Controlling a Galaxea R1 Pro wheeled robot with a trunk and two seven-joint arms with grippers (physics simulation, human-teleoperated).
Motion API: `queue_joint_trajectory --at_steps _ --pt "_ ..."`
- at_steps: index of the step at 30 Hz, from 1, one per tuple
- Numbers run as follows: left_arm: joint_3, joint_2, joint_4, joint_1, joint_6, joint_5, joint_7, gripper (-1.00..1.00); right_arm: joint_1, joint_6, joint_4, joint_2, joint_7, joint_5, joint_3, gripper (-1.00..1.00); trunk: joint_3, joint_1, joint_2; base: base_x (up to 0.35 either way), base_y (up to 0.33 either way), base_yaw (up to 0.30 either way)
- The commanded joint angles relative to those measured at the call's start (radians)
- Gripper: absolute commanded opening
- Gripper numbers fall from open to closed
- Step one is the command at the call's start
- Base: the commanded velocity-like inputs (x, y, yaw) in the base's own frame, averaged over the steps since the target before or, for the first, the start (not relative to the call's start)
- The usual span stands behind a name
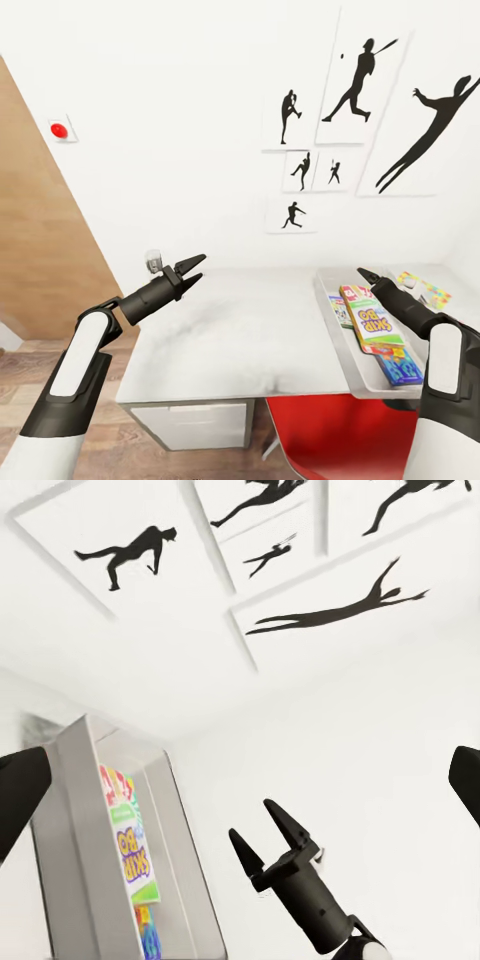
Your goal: Put all the toys in the child's room - the three board games (two on the bed and one on the table), the two jigsaw puzzles on the table, and the tennis ball on the table - inside the toy box on the table in the child's room.
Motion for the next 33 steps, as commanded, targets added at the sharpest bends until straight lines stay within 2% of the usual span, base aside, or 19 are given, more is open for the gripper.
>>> queue_joint_trajectory --at_steps 1,33 --pt "-0.001 0.000 0.001 -0.001 0.002 -0.004 -0.005 1.00 -0.001 0.006 -0.001 0.001 0.010 0.007 -0.003 1.00 -0.002 0.001 -0.002 0.000 0.000 0.277" --pt "-0.001 0.000 0.004 0.000 0.000 -0.006 -0.005 1.00 -0.001 0.008 -0.004 0.002 0.009 0.007 -0.003 1.00 0.009 0.001 -0.002 0.000 0.000 0.281"
